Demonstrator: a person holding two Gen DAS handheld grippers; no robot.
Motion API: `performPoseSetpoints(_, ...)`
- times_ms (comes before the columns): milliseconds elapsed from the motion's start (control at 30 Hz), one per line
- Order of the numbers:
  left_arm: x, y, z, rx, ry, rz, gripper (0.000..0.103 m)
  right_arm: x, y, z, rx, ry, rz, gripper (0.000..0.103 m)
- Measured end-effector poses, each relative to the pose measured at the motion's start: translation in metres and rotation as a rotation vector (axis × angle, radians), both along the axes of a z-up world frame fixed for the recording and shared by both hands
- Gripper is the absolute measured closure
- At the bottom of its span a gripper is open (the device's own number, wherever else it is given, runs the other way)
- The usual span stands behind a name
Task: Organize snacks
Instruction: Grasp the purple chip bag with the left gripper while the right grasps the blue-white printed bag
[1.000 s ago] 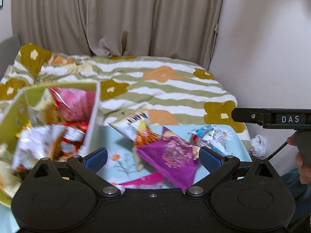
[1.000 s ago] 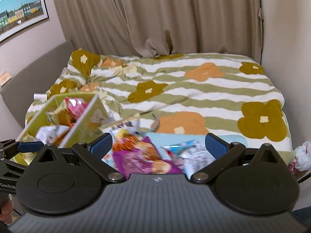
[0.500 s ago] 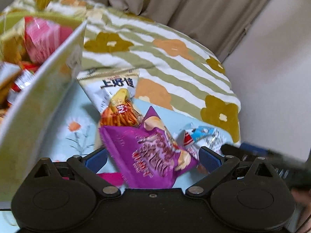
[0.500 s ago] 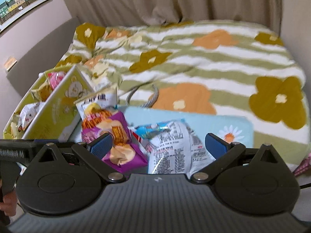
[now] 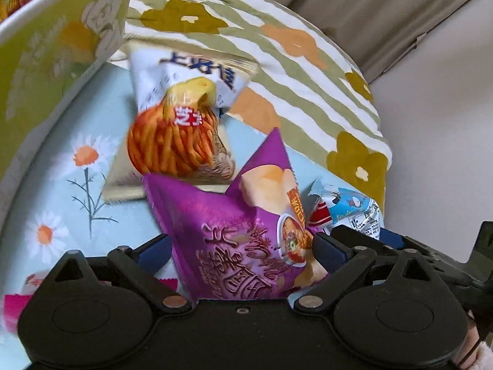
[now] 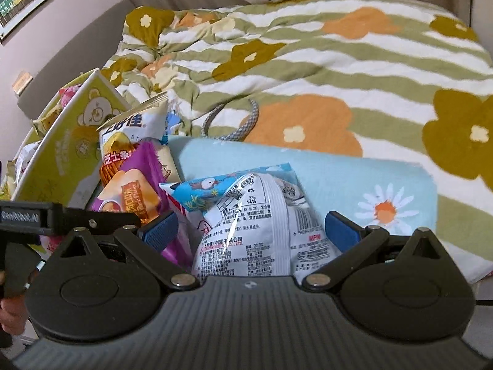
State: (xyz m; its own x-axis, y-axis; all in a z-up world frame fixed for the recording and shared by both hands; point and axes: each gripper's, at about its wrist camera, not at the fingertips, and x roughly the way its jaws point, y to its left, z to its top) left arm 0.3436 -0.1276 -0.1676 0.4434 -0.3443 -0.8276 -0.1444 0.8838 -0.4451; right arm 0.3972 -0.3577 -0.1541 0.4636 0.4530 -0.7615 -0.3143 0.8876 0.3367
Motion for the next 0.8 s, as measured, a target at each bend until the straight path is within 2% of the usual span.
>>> performPoseSetpoints(67, 0.000, 0.002, -0.002, -0.016, 0.003, 0.004, 0.006, 0.001, -0.001, -0.004, 0.003, 0.006, 0.004, 0.000)
performPoseSetpoints(133, 0.000, 0.003, -0.004, -0.037, 0.005, 0.008, 0.011, 0.001, -0.002, -0.007, 0.005, 0.014, 0.002, 0.000)
performPoseSetpoints(200, -0.001, 0.005, -0.004, -0.039, 0.004, 0.008, 0.021, 0.001, -0.005, -0.011, 0.016, 0.031, -0.001, 0.000)
performPoseSetpoints(433, -0.006, 0.006, 0.002, -0.039, -0.023, -0.002, 0.036, -0.005, -0.008, -0.019, 0.037, 0.063, -0.003, 0.000)
performPoseSetpoints(633, -0.013, -0.002, 0.010, 0.008, -0.048, -0.026, 0.038, -0.006, -0.011, -0.015, 0.047, 0.053, -0.025, 0.000)
performPoseSetpoints(800, -0.025, -0.001, 0.019, 0.005, -0.065, -0.031, 0.038, -0.009, -0.015, -0.014, 0.050, 0.051, -0.048, 0.000)
